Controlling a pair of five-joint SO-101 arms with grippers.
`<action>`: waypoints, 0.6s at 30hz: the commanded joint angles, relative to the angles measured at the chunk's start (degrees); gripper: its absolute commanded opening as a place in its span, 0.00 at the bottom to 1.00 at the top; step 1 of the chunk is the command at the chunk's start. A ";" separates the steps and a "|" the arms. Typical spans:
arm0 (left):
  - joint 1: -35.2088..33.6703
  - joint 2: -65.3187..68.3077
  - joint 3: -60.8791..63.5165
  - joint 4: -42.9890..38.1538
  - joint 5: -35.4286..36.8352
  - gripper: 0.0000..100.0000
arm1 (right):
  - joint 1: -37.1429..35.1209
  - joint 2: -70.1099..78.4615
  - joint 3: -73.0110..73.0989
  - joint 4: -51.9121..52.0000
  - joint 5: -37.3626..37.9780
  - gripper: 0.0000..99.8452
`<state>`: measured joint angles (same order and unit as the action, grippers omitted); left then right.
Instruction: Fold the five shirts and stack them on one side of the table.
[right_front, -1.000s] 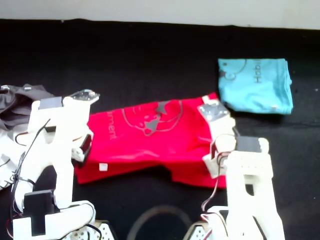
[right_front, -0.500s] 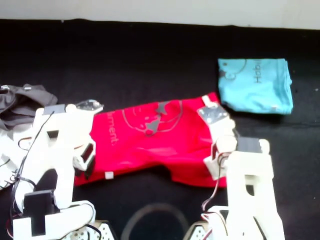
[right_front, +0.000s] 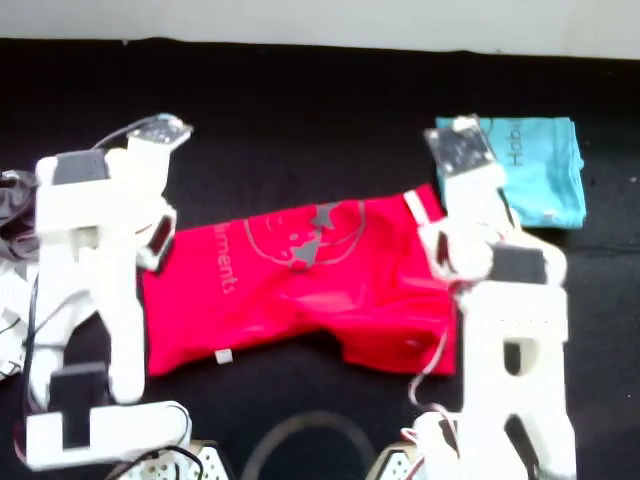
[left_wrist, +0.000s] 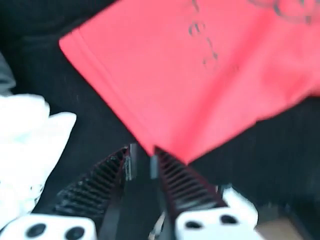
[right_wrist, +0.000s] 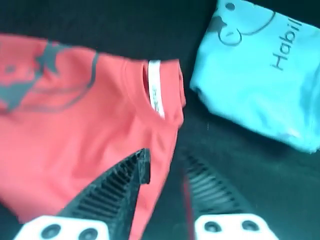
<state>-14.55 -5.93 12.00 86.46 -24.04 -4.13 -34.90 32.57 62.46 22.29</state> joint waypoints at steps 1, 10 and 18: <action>2.68 9.19 -0.84 -7.91 4.66 0.01 | -3.12 9.36 -1.80 -7.43 -3.78 0.02; 1.10 36.09 -21.32 -8.97 10.64 0.01 | -6.90 42.24 -23.08 -11.91 -8.53 0.01; -4.35 57.98 -52.70 5.80 10.55 0.01 | -1.54 65.36 -42.24 -9.89 -8.79 0.01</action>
<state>-16.48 45.23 -27.30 88.66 -13.67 -8.00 26.20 -1.71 51.47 14.20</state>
